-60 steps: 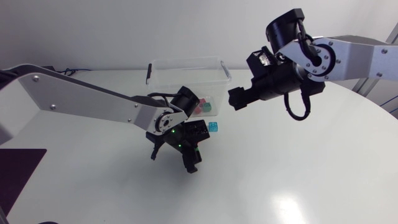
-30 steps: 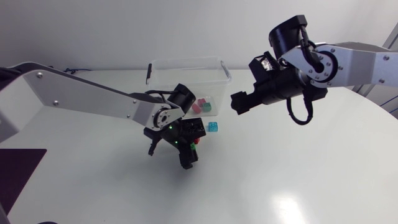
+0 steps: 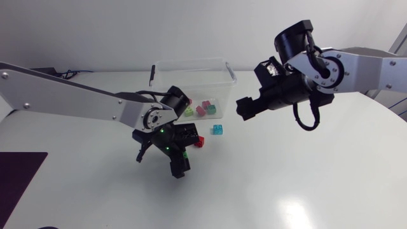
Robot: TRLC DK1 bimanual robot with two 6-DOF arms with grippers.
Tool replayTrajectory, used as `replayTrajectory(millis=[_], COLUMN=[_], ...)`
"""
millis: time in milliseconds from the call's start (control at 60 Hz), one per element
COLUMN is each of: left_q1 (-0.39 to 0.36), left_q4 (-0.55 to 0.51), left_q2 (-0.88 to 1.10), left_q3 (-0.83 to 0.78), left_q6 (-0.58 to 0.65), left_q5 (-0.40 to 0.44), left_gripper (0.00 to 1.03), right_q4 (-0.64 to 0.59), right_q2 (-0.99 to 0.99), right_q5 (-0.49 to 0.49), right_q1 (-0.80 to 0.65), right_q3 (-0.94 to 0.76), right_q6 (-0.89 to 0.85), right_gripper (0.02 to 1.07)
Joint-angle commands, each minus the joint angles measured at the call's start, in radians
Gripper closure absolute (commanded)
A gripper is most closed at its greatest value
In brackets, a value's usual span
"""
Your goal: Place the duplo bricks in the container
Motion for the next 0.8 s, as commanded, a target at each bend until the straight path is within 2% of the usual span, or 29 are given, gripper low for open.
replayTrajectory(millis=[0,217,567,783], left_q1=[0.014,0.034,0.108,0.1], left_q4=[-0.012,-0.026,-0.025,-0.025], left_q2=[-0.05,-0.083,-0.001,0.049], left_q3=[-0.011,0.0,-0.002,0.018], left_q6=[-0.005,-0.005,0.047,0.058], left_q5=[0.013,0.015,0.016,0.041], left_gripper=[0.23,0.17,0.17,0.17], right_q4=[0.015,0.019,0.025,0.039], right_q2=[-0.016,-0.017,-0.027,-0.031], right_q5=[-0.01,-0.013,-0.027,-0.05], right_q1=[-0.011,-0.011,-0.022,-0.045], right_q3=[-0.033,-0.037,-0.049,-0.071], right_q6=[-0.014,-0.015,-0.025,-0.032], right_gripper=[0.07,0.07,0.07,0.07])
